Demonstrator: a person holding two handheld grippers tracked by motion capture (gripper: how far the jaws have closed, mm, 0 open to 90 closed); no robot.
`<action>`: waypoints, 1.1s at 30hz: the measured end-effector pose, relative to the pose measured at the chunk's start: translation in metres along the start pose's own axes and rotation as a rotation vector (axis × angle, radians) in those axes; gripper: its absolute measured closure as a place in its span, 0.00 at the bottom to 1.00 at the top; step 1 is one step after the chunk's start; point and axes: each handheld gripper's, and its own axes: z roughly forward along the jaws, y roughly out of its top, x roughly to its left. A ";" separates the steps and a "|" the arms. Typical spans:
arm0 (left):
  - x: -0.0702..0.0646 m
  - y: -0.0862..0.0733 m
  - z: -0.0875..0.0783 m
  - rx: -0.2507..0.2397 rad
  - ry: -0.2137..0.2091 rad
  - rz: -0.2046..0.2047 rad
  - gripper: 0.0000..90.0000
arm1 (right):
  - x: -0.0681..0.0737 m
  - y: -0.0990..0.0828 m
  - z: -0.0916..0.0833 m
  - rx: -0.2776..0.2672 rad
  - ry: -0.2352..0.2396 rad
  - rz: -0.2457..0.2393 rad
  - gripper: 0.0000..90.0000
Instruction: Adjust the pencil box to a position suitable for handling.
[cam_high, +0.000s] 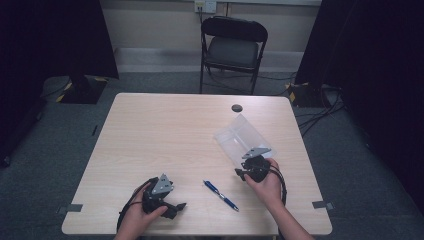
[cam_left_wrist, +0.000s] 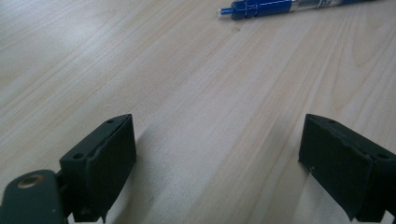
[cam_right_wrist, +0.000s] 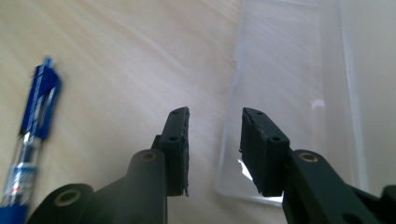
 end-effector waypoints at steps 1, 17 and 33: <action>0.000 0.000 0.000 0.000 0.000 0.000 0.12 | -0.001 0.002 0.003 0.005 0.002 0.011 0.72; 0.000 0.000 0.000 0.000 0.000 0.001 0.12 | -0.001 -0.003 0.009 -0.003 0.024 -0.093 1.00; 0.000 0.000 0.000 0.000 0.000 0.001 0.12 | 0.003 -0.010 0.008 -0.054 0.113 -0.130 0.88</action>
